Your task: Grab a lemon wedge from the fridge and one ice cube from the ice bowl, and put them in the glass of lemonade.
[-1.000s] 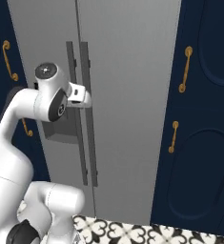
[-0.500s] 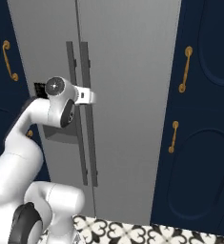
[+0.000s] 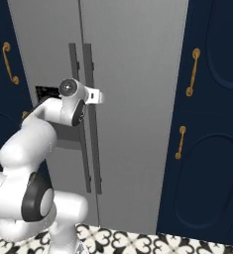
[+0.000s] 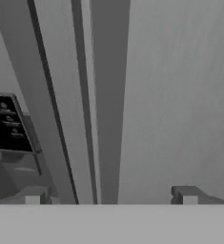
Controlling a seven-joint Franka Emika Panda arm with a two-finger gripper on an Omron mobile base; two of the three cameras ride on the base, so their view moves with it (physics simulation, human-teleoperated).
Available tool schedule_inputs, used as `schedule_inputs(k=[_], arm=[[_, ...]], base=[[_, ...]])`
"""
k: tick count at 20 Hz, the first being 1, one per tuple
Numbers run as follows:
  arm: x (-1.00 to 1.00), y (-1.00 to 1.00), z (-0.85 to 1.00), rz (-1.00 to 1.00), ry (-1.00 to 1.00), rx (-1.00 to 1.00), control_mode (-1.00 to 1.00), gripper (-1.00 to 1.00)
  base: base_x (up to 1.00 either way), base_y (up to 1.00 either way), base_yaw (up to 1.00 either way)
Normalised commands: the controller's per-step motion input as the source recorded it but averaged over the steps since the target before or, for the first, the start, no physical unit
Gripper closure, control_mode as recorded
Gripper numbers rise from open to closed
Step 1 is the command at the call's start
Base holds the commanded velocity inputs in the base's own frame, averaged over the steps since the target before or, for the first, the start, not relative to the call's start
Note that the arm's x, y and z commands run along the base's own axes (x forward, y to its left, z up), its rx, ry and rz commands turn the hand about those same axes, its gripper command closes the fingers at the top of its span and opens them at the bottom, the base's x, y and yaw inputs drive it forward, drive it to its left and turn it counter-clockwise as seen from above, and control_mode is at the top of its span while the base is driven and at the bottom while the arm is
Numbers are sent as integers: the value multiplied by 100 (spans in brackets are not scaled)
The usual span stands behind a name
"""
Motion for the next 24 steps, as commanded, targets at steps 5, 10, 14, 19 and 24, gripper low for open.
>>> schedule_inputs(k=[5, 10, 14, 19, 24], arm=[[75, 1, -18, 0, -1, 0, -100, -100], [74, 0, -23, 0, -1, 0, -100, -100], [82, 0, -15, 0, 0, 0, -100, -100], [71, 0, -9, 0, -1, 0, -100, 100], [3, -1, 0, 0, 0, 0, -100, 100]], base=[[0, 0, 0], [0, 0, 0], [0, 0, 0], [0, 0, 0], [0, 0, 0]])
